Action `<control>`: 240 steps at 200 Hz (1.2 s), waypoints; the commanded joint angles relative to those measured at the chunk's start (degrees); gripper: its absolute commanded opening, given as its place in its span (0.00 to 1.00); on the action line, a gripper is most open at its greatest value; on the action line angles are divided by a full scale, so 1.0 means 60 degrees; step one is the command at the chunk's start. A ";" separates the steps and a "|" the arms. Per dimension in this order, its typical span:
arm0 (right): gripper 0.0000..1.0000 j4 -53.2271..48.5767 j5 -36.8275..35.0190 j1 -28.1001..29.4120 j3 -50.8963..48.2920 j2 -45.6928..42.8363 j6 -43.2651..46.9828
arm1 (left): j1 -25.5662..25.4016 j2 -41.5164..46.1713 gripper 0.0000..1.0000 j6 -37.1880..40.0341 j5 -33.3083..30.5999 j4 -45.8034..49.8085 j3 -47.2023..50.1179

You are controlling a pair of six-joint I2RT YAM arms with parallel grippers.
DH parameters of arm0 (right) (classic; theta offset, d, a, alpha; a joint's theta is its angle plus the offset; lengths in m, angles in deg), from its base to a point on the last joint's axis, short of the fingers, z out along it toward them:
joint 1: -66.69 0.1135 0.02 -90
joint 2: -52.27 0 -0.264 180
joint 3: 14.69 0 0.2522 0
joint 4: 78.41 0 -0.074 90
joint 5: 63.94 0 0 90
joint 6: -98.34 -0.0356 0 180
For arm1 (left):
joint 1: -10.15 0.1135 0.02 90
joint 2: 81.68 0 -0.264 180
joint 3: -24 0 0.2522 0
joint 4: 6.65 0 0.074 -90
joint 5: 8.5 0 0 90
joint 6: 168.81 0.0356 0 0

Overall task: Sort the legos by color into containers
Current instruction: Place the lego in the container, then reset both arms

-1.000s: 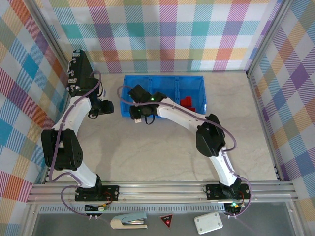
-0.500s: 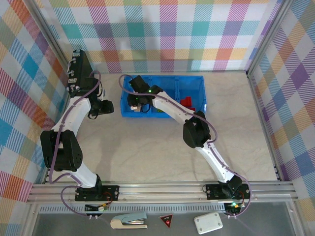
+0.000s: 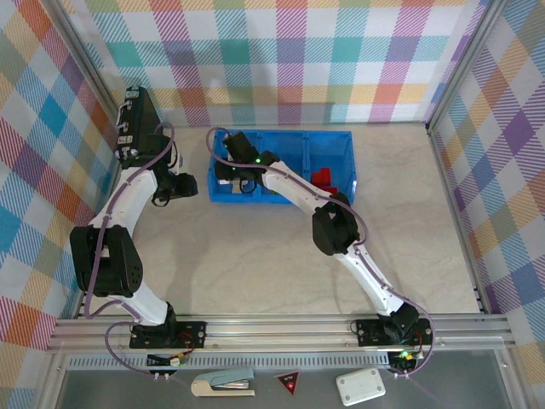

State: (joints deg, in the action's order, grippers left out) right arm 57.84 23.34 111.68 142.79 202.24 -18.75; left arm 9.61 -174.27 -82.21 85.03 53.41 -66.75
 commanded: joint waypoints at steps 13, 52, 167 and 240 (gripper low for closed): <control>0.49 0.0193 0.0230 0.0001 0.0370 -0.0009 -0.0060 | 0.0090 0.0234 0.58 -0.0053 0.0099 -0.0085 0.0146; 0.50 -0.0300 0.0012 0.0016 0.0130 -0.0845 0.0330 | 0.0089 0.0311 0.61 -0.0061 0.0028 -0.0085 0.0144; 0.68 -0.1021 -0.1890 -0.0348 -0.5365 -0.5701 0.1820 | 0.0089 0.1174 0.95 -0.0404 -0.0318 -0.0112 0.0343; 0.99 -0.0612 -0.2510 -0.2145 -0.9817 -0.9362 0.2168 | 0.0089 0.1398 1.00 -0.1342 -0.0741 -0.0091 0.0737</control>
State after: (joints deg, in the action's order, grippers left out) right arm 52.92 10.64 102.63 90.27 154.07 -7.36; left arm 9.61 -167.54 -86.51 82.84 52.98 -64.56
